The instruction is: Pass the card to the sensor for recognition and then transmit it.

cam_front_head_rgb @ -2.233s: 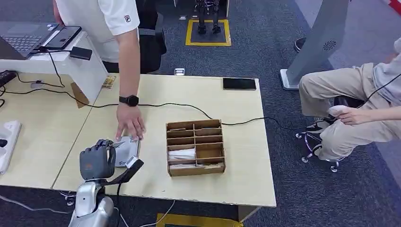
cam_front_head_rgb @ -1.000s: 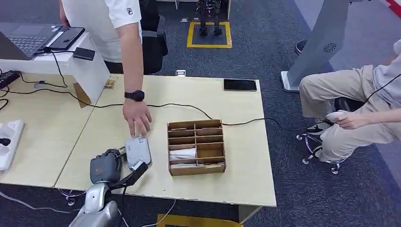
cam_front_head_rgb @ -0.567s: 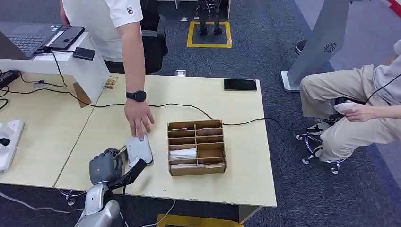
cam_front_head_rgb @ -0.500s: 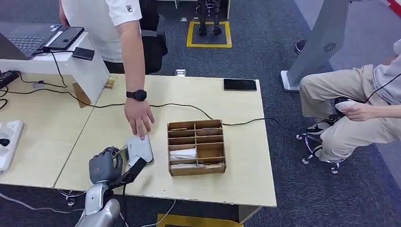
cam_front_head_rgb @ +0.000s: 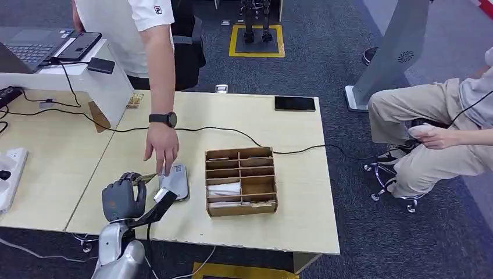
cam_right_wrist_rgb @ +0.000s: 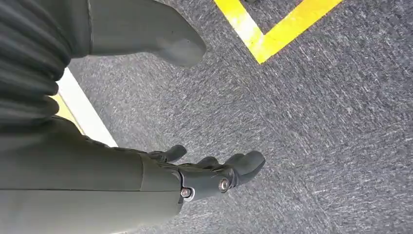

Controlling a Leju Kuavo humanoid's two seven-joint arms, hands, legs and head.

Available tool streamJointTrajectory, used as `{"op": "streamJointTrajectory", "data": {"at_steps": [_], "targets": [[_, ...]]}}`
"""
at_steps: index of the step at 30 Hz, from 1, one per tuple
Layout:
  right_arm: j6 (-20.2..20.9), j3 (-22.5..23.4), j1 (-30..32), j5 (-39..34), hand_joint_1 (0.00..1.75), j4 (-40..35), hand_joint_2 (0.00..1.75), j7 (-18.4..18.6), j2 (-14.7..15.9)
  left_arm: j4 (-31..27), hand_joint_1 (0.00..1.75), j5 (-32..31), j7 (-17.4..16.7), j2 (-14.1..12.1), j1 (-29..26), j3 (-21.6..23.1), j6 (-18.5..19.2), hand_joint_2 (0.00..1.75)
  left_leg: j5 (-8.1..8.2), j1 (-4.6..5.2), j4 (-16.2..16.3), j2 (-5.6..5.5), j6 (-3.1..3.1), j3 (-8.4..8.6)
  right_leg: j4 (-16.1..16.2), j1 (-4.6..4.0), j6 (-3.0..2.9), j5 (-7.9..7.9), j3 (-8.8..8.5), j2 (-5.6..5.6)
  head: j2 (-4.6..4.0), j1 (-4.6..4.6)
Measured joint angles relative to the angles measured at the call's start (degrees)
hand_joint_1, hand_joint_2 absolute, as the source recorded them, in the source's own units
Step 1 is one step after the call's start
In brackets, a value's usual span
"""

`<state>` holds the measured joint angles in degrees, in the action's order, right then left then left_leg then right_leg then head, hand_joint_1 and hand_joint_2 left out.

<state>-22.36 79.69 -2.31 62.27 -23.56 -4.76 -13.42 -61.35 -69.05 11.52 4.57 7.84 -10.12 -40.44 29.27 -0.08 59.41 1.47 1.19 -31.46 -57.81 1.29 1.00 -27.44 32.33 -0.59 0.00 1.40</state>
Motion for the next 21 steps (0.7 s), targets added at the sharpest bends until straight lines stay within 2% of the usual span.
{"op": "streamJointTrajectory", "data": {"at_steps": [10,14,21], "targets": [[0.00,0.00,-0.02,-0.04,0.00,0.00,1.75,-0.09,0.00,0.02,1.75,0.52,0.13,0.85,-0.22,-0.35,0.02,1.75,0.00,0.00,0.00,0.00,0.00,-0.02,0.00,0.00,0.00,0.00,0.02,0.00,0.00,-0.02],[-0.20,0.00,-0.02,0.15,0.00,0.00,1.75,-0.09,0.00,0.11,1.75,9.67,3.81,1.40,-0.16,-0.35,0.04,1.75,0.00,0.00,0.00,0.00,0.00,-0.02,0.00,0.00,0.00,0.00,0.04,0.00,0.00,-0.02],[-0.79,0.00,-0.01,0.35,0.00,-0.28,1.75,0.02,-0.28,-2.05,1.75,18.31,8.57,3.08,0.02,-0.31,0.04,1.75,0.00,0.00,0.01,0.01,0.00,-0.02,0.01,0.00,0.00,0.00,0.06,0.02,0.00,-0.02]]}}
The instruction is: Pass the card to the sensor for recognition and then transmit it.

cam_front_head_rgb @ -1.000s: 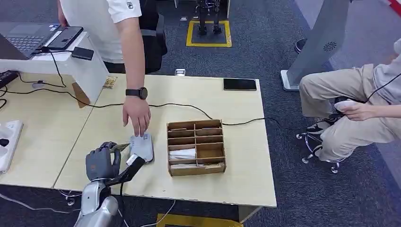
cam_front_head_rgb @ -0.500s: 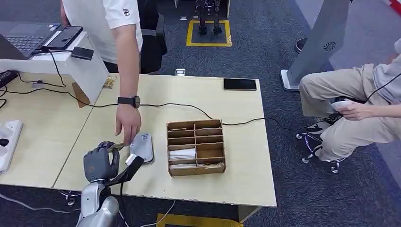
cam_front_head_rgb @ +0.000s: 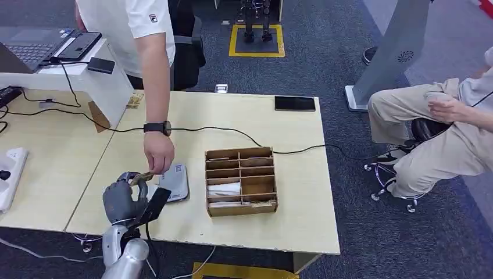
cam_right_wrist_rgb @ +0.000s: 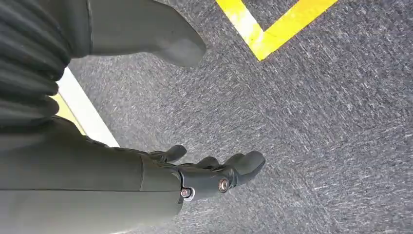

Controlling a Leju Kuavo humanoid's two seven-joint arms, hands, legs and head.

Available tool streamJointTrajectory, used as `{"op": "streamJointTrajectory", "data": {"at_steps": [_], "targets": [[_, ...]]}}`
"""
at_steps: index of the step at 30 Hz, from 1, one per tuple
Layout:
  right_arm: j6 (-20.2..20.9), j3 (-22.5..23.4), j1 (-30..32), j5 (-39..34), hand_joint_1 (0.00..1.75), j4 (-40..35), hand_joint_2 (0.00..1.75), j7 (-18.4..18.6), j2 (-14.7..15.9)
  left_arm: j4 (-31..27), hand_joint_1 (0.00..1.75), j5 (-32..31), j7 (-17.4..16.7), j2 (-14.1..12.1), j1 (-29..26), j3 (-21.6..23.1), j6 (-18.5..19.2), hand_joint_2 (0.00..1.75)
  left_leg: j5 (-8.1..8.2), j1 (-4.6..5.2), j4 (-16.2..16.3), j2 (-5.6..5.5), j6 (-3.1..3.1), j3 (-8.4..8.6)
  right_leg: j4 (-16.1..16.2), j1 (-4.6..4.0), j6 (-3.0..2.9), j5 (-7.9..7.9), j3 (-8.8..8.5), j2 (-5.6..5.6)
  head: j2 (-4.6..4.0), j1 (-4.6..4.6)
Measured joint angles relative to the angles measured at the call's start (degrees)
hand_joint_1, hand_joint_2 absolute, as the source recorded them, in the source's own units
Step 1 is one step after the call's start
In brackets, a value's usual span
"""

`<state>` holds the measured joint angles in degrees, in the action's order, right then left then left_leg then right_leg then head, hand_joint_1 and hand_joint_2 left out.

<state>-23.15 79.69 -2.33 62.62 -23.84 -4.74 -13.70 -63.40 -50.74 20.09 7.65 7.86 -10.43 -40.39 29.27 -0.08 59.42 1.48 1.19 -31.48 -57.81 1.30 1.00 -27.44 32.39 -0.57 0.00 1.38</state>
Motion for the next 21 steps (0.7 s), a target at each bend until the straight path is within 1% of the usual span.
{"op": "streamJointTrajectory", "data": {"at_steps": [2,4,7,10,11,12,13,18,21], "targets": [[0.00,0.00,0.00,0.59,0.00,-0.09,1.75,0.07,-0.09,-1.31,1.75,3.28,0.04,0.24,0.04,0.74,0.00,1.75,0.00,0.00,0.00,0.00,0.00,0.00,0.00,0.00,0.00,0.00,0.01,0.00,0.00,0.02],[-0.02,0.00,-0.01,0.83,0.00,-0.29,1.75,0.09,-0.17,-2.54,1.75,5.22,-0.13,0.22,0.18,2.10,0.02,1.75,0.00,0.00,0.00,0.00,0.00,-0.01,0.00,0.00,0.00,0.00,0.01,0.00,0.00,0.00],[-0.13,0.00,-0.01,0.92,0.00,-0.37,1.75,0.09,-0.24,-4.87,1.75,10.02,-0.35,0.20,0.50,4.91,0.02,1.75,0.00,0.00,0.00,0.00,0.00,-0.01,0.00,0.00,0.00,0.00,0.01,0.00,0.00,0.00],[-0.24,0.00,0.00,0.92,0.00,-0.64,1.75,0.09,-0.46,-7.00,1.75,13.33,-0.33,0.18,0.91,8.10,0.09,1.75,0.00,0.00,0.00,0.00,0.00,-0.02,0.00,-0.01,0.00,0.00,0.01,0.00,0.00,0.02],[-0.26,0.00,0.00,0.94,0.00,-0.72,1.75,0.09,-0.50,-7.74,0.73,14.38,-0.09,0.16,1.01,8.85,0.09,1.75,0.00,0.00,0.00,0.00,0.00,-0.02,0.00,-0.01,0.00,0.00,0.01,0.01,0.00,0.00],[-0.26,0.00,0.00,0.94,0.00,-0.72,1.75,0.09,-0.55,-8.31,0.73,15.05,0.13,0.16,1.10,9.56,0.09,1.75,0.00,0.00,0.00,0.01,0.00,-0.02,0.00,-0.01,0.00,0.00,0.01,0.02,0.00,0.02],[-0.26,0.00,0.00,0.96,0.00,-0.74,1.75,0.09,-0.57,-8.86,0.00,15.60,0.24,0.13,1.18,10.43,0.11,1.75,0.00,0.00,0.00,0.01,0.00,-0.02,0.00,0.00,0.00,0.00,0.01,0.02,0.00,0.00],[-0.26,0.00,-0.01,0.94,0.00,-0.83,1.75,0.09,-0.79,-11.24,0.00,17.43,0.33,-0.30,1.30,13.31,0.15,1.75,0.01,0.00,0.00,0.01,0.00,-0.04,0.00,-0.01,0.00,0.00,0.01,0.03,0.00,0.00],[-0.24,0.00,0.01,0.92,0.00,-0.83,1.75,0.09,-0.85,-12.33,0.00,18.72,0.48,-0.81,0.85,13.95,0.15,1.75,0.01,0.00,0.00,0.01,0.00,-0.04,0.00,-0.01,0.00,0.00,0.02,0.03,0.00,0.00]]}}
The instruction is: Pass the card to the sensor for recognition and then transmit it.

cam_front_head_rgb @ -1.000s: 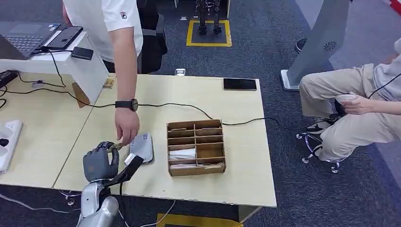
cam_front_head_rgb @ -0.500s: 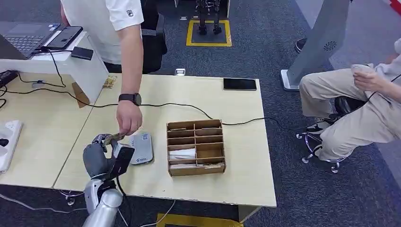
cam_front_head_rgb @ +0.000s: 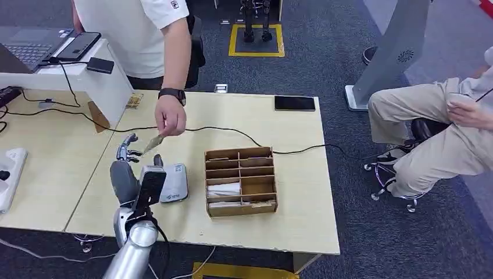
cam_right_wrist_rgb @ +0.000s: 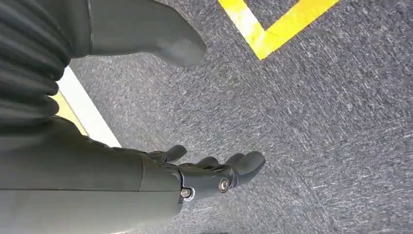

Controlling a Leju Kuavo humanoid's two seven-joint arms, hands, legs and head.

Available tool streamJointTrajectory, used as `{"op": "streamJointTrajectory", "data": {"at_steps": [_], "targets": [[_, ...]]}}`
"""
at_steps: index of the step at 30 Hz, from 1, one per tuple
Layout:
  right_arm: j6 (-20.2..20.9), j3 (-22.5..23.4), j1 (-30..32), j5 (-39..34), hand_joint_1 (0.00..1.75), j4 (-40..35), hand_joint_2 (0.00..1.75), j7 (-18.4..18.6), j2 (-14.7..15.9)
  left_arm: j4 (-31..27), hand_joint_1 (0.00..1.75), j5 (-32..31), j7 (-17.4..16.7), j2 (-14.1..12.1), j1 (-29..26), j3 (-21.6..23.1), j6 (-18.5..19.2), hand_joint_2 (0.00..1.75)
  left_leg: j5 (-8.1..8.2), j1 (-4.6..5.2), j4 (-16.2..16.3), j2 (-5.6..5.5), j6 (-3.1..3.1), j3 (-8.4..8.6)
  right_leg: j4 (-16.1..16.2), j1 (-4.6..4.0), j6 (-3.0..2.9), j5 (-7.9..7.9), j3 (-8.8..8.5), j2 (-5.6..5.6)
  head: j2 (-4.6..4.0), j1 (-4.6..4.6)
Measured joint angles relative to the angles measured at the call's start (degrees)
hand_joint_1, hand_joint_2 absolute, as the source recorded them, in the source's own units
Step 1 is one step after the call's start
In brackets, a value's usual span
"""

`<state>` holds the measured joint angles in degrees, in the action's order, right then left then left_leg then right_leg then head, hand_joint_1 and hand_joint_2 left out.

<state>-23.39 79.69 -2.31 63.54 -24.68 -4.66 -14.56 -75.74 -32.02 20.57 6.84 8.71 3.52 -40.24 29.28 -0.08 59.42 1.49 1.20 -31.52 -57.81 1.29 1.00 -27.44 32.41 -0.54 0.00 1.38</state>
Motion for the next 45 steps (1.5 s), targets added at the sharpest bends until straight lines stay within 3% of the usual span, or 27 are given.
{"op": "streamJointTrajectory", "data": {"at_steps": [6,11,23,28,34,45], "targets": [[0.33,0.07,0.21,-0.13,0.00,-0.79,1.75,0.00,-0.46,-2.73,0.00,-0.38,3.46,-1.27,-4.10,0.70,0.00,1.75,0.00,0.00,-0.01,0.07,0.00,0.00,0.00,0.00,0.00,-0.01,0.01,0.06,0.00,0.00],[0.42,0.50,0.58,-0.13,0.00,-2.30,1.75,0.00,-1.16,-3.25,0.00,-2.93,7.50,-0.63,-8.88,-0.26,-0.02,1.75,0.02,0.00,-0.01,0.07,0.01,-0.04,0.00,0.01,0.01,-0.02,0.06,0.05,0.00,0.00],[1.42,2.25,1.03,-0.02,0.00,-6.64,1.75,1.01,-2.99,-1.55,0.00,-7.33,11.72,5.25,-12.03,-0.79,0.00,1.75,0.02,0.02,0.00,0.05,0.02,-0.05,0.02,0.02,0.02,-0.01,0.06,0.04,0.00,0.00],[1.51,3.10,1.02,0.07,0.00,-6.67,1.75,0.85,-2.99,-0.70,0.00,-7.69,15.59,8.26,-12.01,-3.61,0.00,1.75,0.02,0.01,0.00,0.07,0.01,-0.05,0.02,0.00,0.02,-0.01,0.07,0.06,0.00,0.00],[1.31,4.48,1.02,0.07,0.00,-7.45,1.75,0.85,-3.34,-0.37,0.00,-0.94,13.20,8.15,-13.58,-5.33,0.00,1.75,0.04,0.00,-0.02,0.09,-0.01,-0.07,0.01,-0.01,0.01,-0.03,0.09,0.07,0.00,0.02],[0.44,6.84,1.06,0.04,0.00,-7.85,1.75,1.03,-3.58,0.02,0.00,-0.85,15.19,7.74,-19.04,-4.53,0.02,1.75,0.06,0.01,-0.02,0.08,0.02,-0.08,0.02,0.02,0.03,-0.04,0.11,0.05,0.00,0.02]]}}
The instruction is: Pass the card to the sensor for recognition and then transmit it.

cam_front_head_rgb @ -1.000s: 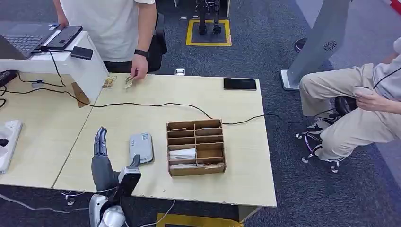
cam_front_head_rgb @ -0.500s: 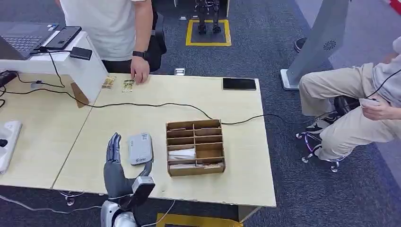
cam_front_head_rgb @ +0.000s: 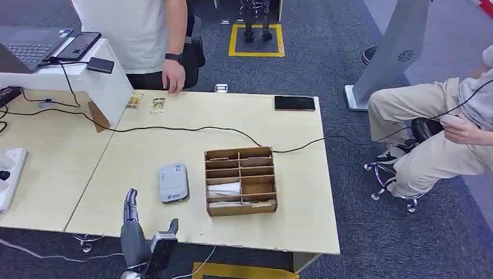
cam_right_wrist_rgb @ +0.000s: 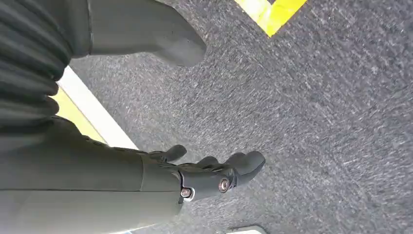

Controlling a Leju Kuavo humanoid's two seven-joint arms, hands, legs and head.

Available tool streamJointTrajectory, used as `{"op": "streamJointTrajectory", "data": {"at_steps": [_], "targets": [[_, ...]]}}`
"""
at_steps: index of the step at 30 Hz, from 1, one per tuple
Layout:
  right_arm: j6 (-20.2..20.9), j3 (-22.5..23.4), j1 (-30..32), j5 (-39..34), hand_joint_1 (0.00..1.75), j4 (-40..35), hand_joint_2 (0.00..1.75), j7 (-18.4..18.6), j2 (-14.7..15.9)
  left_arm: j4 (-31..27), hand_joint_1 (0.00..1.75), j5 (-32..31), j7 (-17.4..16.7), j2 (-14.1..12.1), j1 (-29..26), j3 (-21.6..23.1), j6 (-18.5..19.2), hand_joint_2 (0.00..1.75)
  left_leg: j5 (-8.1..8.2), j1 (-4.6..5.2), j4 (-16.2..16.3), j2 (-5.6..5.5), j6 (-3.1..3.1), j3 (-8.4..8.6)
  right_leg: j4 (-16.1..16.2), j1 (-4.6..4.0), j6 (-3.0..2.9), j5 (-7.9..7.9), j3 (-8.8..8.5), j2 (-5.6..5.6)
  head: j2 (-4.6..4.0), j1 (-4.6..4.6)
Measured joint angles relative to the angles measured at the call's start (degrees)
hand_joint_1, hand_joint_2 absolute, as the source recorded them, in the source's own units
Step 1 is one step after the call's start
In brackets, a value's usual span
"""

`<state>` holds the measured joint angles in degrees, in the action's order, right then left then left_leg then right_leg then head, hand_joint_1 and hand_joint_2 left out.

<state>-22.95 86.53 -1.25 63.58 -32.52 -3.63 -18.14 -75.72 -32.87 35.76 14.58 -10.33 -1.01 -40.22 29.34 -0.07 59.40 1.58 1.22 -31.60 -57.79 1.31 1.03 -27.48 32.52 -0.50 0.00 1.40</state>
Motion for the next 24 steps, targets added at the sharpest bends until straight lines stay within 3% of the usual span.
{"op": "streamJointTrajectory", "data": {"at_steps": [5,9,13,20,24], "targets": [[0.57,0.53,0.00,1.18,0.00,-0.26,1.75,0.00,-0.02,1.38,0.00,-3.96,0.74,-0.50,0.02,2.67,0.00,1.75,0.00,0.00,0.00,0.01,0.00,0.02,0.00,0.00,0.00,0.01,0.00,0.01,0.00,0.00],[1.79,0.68,-0.03,2.29,0.00,-0.44,1.75,-0.26,0.00,1.60,0.00,-6.78,-1.57,-1.22,1.10,6.03,0.00,1.75,-0.01,0.00,0.01,0.00,0.00,0.02,0.00,-0.01,-0.01,0.01,-0.01,0.00,0.00,-0.02],[1.99,0.70,-0.05,3.08,0.00,-0.44,1.75,-0.76,0.00,1.58,0.00,-6.80,-4.26,-2.18,3.13,9.70,0.00,1.75,-0.01,0.00,0.01,0.00,-0.01,0.02,0.00,-0.01,-0.01,0.02,-0.02,0.00,0.00,0.00],[2.25,0.70,-0.06,3.73,0.00,-0.44,1.75,-1.22,0.00,1.47,0.00,-5.43,-5.30,-2.89,5.25,13.16,0.06,1.75,-0.01,0.00,0.01,0.00,0.00,0.01,0.00,-0.01,-0.01,0.02,-0.01,0.00,0.00,0.00],[2.75,0.68,-0.13,4.04,0.00,-0.44,1.75,-1.71,0.00,1.34,0.00,-1.33,-10.06,-3.39,6.68,13.69,3.65,1.75,-0.01,0.00,0.01,0.00,-0.01,0.02,0.00,-0.01,-0.01,0.02,-0.02,0.01,0.00,0.00]]}}
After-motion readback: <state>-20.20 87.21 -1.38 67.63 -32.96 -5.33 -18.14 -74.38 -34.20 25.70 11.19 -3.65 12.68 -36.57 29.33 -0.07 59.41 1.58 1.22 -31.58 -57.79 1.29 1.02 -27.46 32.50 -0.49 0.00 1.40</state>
